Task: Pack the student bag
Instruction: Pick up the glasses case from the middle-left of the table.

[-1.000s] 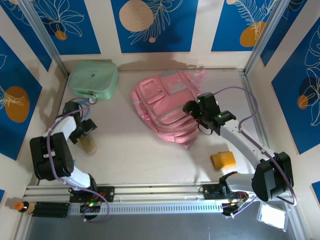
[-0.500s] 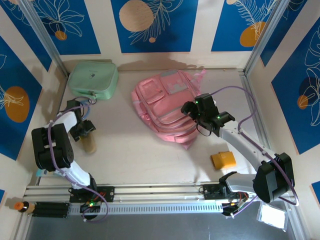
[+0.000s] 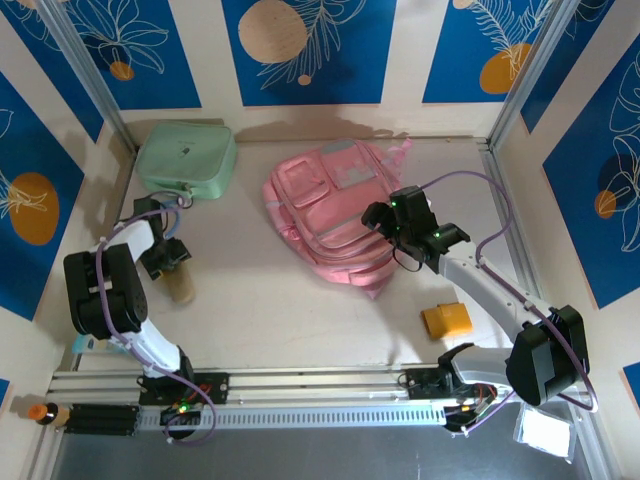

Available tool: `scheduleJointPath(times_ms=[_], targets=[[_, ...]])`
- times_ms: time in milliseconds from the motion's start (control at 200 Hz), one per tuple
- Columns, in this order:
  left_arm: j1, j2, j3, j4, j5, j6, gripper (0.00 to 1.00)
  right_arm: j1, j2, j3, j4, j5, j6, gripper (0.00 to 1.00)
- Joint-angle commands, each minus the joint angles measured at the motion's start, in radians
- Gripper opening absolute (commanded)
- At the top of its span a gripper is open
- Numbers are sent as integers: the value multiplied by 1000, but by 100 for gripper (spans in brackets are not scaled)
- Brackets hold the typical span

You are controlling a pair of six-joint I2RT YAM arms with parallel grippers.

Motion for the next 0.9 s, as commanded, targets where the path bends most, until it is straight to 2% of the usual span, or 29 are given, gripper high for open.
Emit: scheduleJointPath(times_ms=[0, 205, 415, 645, 790, 895], targets=[[-3, 34, 10, -13, 23, 20, 62, 8, -9, 16, 11, -5, -13, 92], [-23, -9, 11, -18, 40, 16, 46, 8, -2, 19, 20, -17, -19, 91], [-133, -150, 33, -57, 85, -39, 46, 22, 25, 18, 108, -126, -87, 91], [-308, -261, 76, -2, 204, -229, 46, 110, 111, 32, 299, -360, -197, 90], [-363, -277, 84, 184, 362, -416, 46, 182, 153, 25, 431, -465, -227, 90], [-410, -270, 88, 292, 395, -525, 45, 231, 189, 37, 485, -502, -249, 89]])
